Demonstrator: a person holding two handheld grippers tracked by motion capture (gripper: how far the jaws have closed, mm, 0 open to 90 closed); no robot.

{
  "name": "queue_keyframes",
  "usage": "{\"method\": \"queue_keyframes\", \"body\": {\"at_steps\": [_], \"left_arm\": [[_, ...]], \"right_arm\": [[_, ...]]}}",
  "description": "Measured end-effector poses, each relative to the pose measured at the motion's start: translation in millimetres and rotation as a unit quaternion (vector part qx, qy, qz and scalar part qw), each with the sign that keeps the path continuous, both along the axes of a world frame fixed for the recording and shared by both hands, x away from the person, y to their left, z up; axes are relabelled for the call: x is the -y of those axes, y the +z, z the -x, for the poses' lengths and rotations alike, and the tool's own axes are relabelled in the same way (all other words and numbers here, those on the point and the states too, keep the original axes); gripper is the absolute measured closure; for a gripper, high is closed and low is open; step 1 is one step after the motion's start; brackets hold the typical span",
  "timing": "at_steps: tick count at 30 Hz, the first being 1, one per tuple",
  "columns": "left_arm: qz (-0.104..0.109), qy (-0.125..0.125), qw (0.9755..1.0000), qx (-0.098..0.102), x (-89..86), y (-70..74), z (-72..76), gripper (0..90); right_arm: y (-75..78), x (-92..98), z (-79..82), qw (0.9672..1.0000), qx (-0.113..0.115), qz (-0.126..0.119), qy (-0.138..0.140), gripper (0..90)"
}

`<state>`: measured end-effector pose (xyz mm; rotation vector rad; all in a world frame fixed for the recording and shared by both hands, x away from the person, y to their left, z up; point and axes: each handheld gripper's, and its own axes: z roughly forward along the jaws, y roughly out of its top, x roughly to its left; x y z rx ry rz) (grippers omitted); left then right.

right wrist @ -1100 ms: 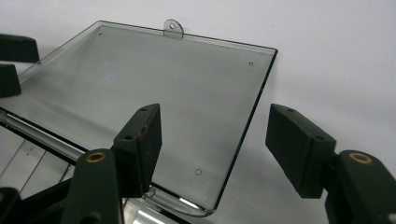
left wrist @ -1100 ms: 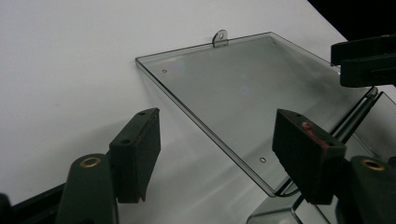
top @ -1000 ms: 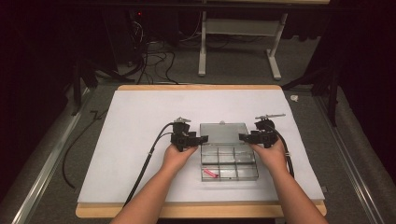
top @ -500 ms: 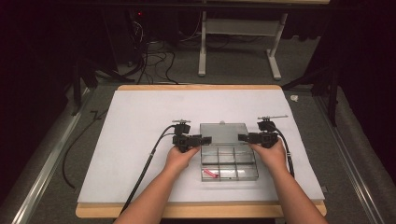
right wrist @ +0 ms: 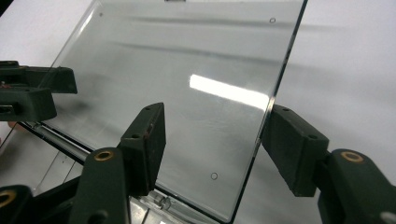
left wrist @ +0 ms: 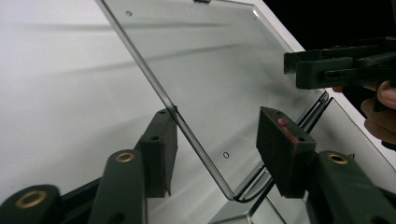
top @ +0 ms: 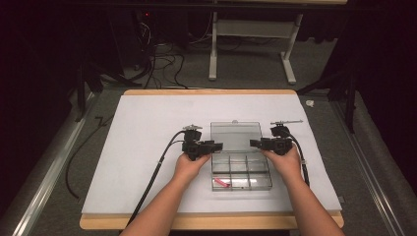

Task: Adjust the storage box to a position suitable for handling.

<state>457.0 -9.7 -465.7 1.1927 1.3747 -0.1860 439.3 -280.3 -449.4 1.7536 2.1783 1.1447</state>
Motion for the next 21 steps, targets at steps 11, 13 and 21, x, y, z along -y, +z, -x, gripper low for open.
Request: {"method": "queue_keyframes", "body": {"at_steps": [11,13,21], "left_arm": [[-0.026,0.005,0.9982,0.054,-5.2,10.1,8.5,64.5],[-0.026,0.007,0.9979,0.058,-6.0,11.2,9.8,67.0],[-0.035,0.010,0.9952,0.090,-7.4,17.6,18.1,74.5]], "right_arm": [[10.9,4.5,8.8,0.9994,0.035,0.005,-0.003,56.8],[12.2,6.1,10.5,0.9992,0.040,0.002,-0.004,59.6],[19.2,10.3,19.3,0.9982,0.061,0.000,-0.005,69.9]]}}
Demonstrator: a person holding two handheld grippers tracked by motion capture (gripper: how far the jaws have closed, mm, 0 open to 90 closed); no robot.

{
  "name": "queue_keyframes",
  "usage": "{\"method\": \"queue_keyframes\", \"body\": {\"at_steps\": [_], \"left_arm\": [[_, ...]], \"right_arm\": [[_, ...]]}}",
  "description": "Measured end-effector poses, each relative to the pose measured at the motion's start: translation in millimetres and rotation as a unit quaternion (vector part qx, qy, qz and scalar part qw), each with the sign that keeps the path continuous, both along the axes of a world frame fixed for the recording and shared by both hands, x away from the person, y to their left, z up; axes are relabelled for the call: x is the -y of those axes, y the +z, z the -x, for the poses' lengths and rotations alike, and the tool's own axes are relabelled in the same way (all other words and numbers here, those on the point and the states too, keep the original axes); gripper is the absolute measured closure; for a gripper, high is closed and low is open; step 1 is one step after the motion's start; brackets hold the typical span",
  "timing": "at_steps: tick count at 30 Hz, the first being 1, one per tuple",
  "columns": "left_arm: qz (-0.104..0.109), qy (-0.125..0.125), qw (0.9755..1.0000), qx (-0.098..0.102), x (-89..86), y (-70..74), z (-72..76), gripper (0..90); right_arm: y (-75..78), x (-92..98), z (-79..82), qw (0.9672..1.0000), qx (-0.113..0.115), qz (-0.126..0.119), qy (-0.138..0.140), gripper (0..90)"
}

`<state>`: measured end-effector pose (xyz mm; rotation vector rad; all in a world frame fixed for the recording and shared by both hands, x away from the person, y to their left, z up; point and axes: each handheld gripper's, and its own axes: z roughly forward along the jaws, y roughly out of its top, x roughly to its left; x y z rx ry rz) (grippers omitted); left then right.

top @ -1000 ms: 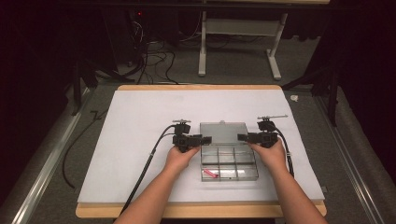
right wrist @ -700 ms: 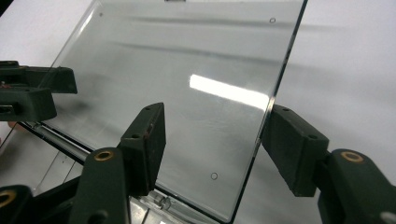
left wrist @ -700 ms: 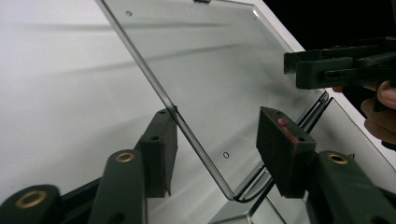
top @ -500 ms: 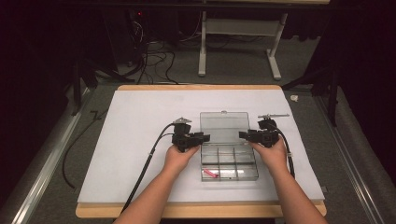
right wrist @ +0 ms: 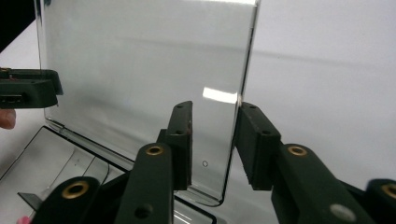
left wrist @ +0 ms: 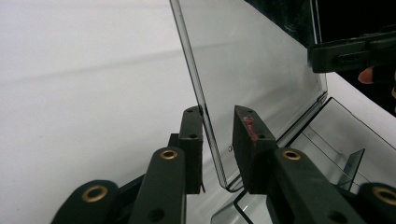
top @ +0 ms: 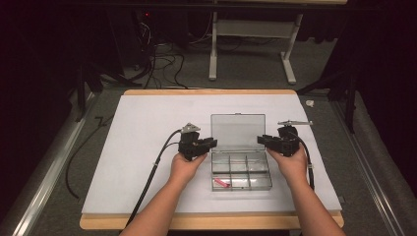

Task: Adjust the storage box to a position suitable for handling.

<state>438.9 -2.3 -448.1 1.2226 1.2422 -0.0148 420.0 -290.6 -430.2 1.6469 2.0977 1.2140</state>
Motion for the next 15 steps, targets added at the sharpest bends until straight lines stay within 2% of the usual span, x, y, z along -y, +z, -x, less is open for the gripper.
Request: {"method": "queue_keyframes", "body": {"at_steps": [5,15], "left_arm": [[-0.004,-0.001,0.9999,0.012,-0.7,3.0,4.0,78.1],[-0.013,-0.002,0.9990,0.042,-1.8,4.4,14.0,80.9]], "right_arm": [[4.7,1.1,5.5,0.9999,0.011,0.009,0.005,73.1],[10.0,-2.9,16.9,0.9987,0.035,0.037,0.010,71.9]]}}
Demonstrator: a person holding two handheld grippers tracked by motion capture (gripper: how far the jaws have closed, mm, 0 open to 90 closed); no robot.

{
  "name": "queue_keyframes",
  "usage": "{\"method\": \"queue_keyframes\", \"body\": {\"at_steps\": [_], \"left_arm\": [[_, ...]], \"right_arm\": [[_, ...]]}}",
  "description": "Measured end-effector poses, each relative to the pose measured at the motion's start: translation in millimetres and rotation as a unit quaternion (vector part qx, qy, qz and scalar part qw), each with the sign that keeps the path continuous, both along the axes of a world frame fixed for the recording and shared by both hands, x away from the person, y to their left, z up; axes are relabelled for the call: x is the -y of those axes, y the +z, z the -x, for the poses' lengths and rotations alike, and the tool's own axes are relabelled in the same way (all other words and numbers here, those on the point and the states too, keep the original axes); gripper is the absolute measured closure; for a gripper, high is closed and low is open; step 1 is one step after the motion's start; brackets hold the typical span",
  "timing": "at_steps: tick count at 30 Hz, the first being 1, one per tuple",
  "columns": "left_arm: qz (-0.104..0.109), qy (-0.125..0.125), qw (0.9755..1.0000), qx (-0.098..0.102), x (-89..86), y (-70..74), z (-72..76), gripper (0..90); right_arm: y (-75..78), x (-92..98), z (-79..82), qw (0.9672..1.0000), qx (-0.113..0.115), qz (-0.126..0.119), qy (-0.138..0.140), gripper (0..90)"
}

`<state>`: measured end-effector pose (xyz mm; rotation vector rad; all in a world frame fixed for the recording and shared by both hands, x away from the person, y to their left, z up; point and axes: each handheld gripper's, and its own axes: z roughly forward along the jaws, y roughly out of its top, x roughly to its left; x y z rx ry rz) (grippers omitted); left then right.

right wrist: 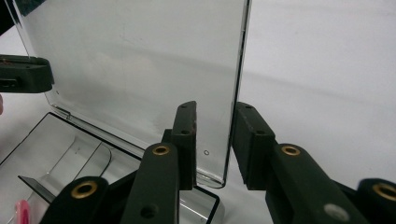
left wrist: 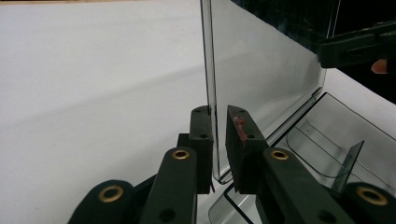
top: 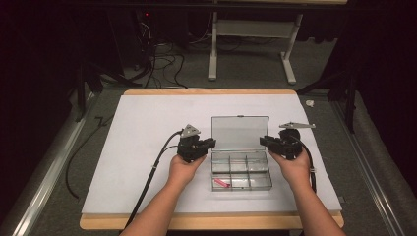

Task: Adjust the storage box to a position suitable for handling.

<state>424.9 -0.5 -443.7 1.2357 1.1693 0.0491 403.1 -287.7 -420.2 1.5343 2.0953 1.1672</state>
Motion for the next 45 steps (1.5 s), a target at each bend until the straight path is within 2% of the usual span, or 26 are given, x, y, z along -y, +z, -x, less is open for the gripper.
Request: {"method": "queue_keyframes", "body": {"at_steps": [8,12,15,21,22,23,24,32,37,45], "left_arm": [[-0.003,-0.005,0.9999,0.015,-0.4,1.2,6.4,80.4],[-0.006,-0.008,0.9997,0.023,0.3,2.2,9.0,78.7],[-0.004,-0.014,0.9995,0.027,0.0,3.9,11.8,73.2],[0.008,-0.022,0.9992,0.034,-1.3,8.5,16.7,68.8],[-0.004,-0.033,0.9986,0.041,-3.0,8.2,16.9,68.6],[0.008,-0.019,0.9992,0.035,-1.0,9.5,17.6,69.0],[0.007,-0.018,0.9992,0.036,-0.9,9.6,17.9,70.0],[0.013,-0.020,0.9990,0.037,-3.4,10.3,21.6,69.3],[0.011,-0.022,0.9991,0.036,-4.5,10.4,23.4,68.3],[0.019,-0.023,0.9987,0.042,-6.4,13.1,29.0,67.1]], "right_arm": [[2.9,-4.8,6.8,0.9998,0.012,0.018,0.004,67.7],[2.5,-5.2,9.9,0.9997,0.016,0.014,0.007,64.7],[2.1,-5.5,12.1,0.9998,0.016,0.008,0.007,61.9],[1.4,-5.7,16.6,0.9997,0.022,0.004,0.010,59.8],[1.3,-5.5,17.7,0.9997,0.022,0.004,0.011,59.5],[1.1,-5.4,18.2,0.9997,0.023,0.002,0.011,59.2],[0.6,-4.7,18.9,0.9996,0.026,0.003,0.013,58.8],[-0.2,-3.5,24.1,0.9996,0.024,0.001,0.013,58.4],[-0.1,-1.8,26.9,0.9995,0.030,0.000,0.008,57.4],[3.2,0.7,33.3,0.9993,0.038,0.002,0.005,57.8]]}}
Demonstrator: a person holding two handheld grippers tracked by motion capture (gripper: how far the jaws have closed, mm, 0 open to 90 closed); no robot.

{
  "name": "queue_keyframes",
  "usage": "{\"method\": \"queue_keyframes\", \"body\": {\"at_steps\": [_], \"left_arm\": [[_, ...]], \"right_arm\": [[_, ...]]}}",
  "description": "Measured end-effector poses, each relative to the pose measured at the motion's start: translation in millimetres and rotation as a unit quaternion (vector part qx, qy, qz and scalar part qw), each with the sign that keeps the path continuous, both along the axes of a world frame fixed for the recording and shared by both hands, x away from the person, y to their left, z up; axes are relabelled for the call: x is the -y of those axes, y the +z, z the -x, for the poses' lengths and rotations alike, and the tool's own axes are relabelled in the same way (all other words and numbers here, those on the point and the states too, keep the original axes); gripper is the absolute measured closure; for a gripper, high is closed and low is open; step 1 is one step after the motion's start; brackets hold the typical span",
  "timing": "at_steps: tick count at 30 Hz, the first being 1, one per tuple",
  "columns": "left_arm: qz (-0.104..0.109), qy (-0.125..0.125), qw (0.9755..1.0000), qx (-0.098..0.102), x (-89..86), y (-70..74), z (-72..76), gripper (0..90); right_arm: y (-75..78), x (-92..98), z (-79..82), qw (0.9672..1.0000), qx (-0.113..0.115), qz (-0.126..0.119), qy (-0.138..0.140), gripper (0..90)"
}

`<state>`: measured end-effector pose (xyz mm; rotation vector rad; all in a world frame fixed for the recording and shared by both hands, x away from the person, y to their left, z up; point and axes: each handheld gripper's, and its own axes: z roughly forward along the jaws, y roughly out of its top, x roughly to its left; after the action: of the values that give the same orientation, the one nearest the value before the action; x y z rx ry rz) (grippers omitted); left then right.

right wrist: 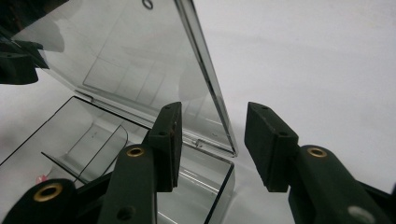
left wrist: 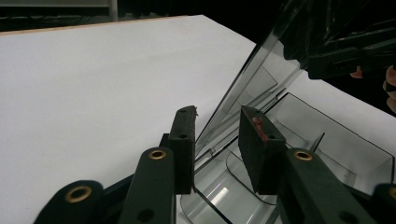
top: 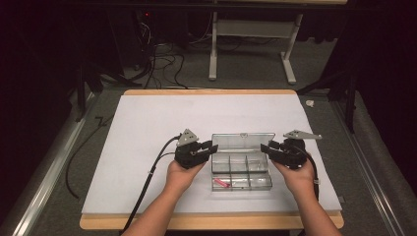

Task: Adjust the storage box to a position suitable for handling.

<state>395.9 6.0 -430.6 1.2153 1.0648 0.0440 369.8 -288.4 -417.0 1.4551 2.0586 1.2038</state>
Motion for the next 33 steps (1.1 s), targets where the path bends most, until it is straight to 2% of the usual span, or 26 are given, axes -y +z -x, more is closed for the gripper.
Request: {"method": "queue_keyframes", "body": {"at_steps": [26,33], "left_arm": [[-0.002,-0.010,0.9997,0.021,-11.1,-3.6,25.4,61.1],[-0.009,-0.015,0.9996,0.023,-16.6,-9.8,36.5,58.2]], "right_arm": [[0.8,5.3,31.8,0.9997,0.017,0.015,0.001,63.4],[-2.1,4.0,41.4,0.9996,0.021,0.019,0.009,70.4]]}}
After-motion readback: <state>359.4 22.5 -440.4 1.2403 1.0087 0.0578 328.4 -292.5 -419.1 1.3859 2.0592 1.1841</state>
